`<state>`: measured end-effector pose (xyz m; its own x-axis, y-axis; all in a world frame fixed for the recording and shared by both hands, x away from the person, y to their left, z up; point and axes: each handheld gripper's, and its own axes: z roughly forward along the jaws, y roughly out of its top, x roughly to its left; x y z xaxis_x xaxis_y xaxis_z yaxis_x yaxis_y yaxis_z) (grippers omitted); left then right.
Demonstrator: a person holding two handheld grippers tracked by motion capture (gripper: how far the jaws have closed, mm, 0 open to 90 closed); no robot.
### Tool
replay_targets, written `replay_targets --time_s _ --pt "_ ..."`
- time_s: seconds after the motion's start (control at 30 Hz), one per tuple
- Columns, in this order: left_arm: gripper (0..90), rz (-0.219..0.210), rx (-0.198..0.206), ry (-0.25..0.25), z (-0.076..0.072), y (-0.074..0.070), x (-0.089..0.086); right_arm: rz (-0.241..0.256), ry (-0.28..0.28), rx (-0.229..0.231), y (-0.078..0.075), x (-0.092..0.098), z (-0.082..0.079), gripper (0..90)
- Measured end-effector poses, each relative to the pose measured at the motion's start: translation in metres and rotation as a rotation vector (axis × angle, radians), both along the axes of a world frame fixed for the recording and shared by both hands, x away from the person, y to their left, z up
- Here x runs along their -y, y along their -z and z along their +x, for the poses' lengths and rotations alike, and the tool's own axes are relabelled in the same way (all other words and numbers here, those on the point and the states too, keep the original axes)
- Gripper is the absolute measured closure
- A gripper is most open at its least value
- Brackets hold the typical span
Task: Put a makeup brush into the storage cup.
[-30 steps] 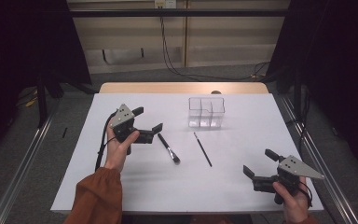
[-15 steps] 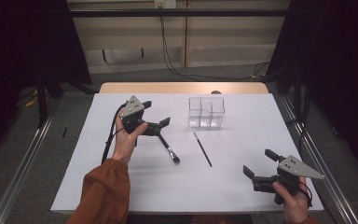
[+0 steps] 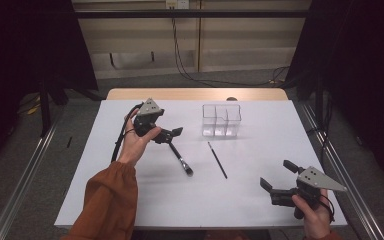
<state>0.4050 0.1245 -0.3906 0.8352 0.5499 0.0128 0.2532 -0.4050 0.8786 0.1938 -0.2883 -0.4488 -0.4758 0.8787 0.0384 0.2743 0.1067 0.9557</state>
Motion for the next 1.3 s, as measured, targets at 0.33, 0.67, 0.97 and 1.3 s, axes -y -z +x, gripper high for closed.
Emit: replay_targets --time_s 0.33,0.67,0.97,1.3 --pt "3.4 0.176 -0.073 0.093 0.004 -0.001 0.008 0.003 0.0 -0.001 0.0 0.0 0.0 0.0" --pt "3.7 0.333 -0.102 0.158 0.01 -0.004 0.014 0.007 -0.003 -0.006 0.0 0.0 0.0 0.0" --pt "4.5 0.422 -0.133 0.214 0.015 0.002 0.019 0.008 -0.007 -0.007 0.0 0.0 0.0 0.0" --pt "5.1 0.537 -0.189 0.299 0.021 0.021 0.029 0.015 -0.011 -0.011 0.001 0.0 0.0 0.0"
